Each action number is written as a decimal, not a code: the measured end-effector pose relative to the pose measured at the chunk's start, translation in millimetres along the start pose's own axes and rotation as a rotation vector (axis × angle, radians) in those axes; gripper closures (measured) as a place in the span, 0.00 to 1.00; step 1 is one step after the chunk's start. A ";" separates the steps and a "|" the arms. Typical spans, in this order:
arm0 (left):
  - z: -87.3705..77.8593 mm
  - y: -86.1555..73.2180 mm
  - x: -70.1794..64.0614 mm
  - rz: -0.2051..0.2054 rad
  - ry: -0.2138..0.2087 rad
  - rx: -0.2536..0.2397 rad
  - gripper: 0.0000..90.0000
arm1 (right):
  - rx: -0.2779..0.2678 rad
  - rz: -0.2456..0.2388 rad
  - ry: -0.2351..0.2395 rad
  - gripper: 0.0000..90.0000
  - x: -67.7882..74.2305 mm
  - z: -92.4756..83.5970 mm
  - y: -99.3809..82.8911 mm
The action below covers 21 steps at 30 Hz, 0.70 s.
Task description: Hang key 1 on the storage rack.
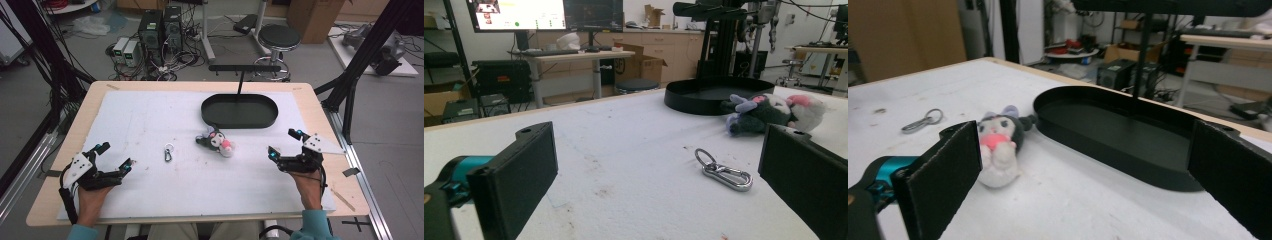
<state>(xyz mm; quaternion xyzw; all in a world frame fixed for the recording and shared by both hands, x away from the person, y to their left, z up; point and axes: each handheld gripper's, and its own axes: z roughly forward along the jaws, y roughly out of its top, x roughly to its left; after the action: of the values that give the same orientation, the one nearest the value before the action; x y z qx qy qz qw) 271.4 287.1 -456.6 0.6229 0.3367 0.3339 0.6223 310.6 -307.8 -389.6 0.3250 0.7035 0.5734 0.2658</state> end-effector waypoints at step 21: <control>0.1 0.0 -0.1 -0.003 0.003 -0.001 0.03 | 0.285 -0.067 0.197 0.01 3.2 63.4 60.0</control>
<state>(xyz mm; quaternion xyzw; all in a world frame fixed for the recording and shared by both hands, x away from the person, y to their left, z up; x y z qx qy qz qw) 271.5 287.0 -456.6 0.6214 0.3385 0.3342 0.6226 365.0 -257.3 -343.7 0.2782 0.8106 0.4879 0.1657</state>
